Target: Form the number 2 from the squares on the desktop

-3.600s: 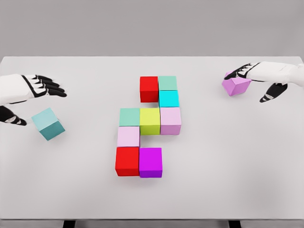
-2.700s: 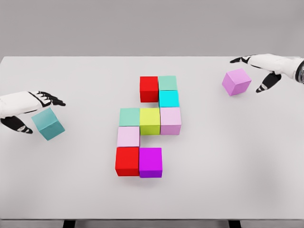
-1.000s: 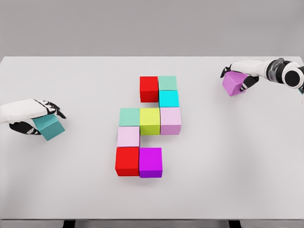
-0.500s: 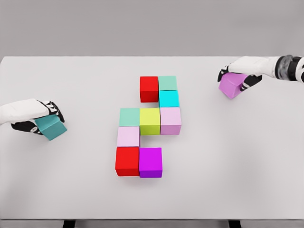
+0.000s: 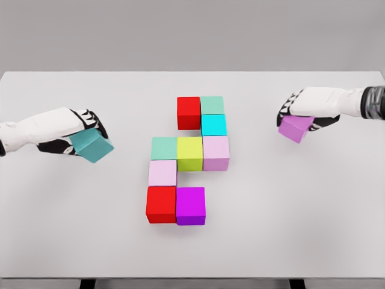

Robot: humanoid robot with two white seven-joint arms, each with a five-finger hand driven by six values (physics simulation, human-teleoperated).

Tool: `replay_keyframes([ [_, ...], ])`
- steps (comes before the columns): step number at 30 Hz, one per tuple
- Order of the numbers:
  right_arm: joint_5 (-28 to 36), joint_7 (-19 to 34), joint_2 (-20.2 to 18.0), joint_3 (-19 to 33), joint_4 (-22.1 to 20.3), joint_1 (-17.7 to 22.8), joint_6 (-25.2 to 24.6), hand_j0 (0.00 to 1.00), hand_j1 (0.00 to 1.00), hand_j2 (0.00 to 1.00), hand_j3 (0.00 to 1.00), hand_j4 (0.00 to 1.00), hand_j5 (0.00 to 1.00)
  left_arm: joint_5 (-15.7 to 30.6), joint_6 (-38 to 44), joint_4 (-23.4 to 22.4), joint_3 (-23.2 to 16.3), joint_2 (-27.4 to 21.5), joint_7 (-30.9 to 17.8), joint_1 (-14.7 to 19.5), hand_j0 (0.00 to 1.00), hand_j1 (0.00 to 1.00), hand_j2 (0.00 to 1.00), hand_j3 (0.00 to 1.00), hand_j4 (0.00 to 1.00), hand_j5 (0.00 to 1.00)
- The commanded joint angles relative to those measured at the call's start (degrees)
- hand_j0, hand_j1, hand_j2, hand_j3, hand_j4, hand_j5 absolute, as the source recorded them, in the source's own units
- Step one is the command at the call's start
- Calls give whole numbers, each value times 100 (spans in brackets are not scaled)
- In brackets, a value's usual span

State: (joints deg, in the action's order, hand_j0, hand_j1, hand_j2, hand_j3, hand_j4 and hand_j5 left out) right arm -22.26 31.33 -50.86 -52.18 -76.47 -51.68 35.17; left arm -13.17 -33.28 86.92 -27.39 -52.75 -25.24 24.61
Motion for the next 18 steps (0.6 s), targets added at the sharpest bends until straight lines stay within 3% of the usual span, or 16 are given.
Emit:
replay_keyframes([
  [1, 37, -4, -267, 7, -640, 0, -17, 66, 66, 66, 66, 66, 66, 52, 365, 44, -3, 160, 247, 0, 43, 43, 43, 43, 43, 43],
  [4, 72, -30, -285, 7, -781, 61, -17, 66, 66, 66, 66, 66, 66, 8, 928, 44, -30, 397, 625, 79, 43, 43, 43, 43, 43, 43],
  [12, 424, -39, -311, -20, -1141, 334, -17, 66, 66, 66, 66, 66, 66, -28, 2800, 35, -91, 792, 634, 448, 43, 43, 43, 43, 43, 43],
  [14, 424, -39, -320, -20, -1361, 466, -17, 66, 66, 66, 66, 66, 66, -28, 3318, 35, -390, 828, 634, 624, 43, 43, 43, 43, 43, 43],
  [18, 442, -65, -425, -20, -1581, 668, -17, 66, 66, 66, 66, 66, 66, -186, 3548, 44, -469, 1030, 616, 677, 42, 42, 42, 42, 42, 42],
])
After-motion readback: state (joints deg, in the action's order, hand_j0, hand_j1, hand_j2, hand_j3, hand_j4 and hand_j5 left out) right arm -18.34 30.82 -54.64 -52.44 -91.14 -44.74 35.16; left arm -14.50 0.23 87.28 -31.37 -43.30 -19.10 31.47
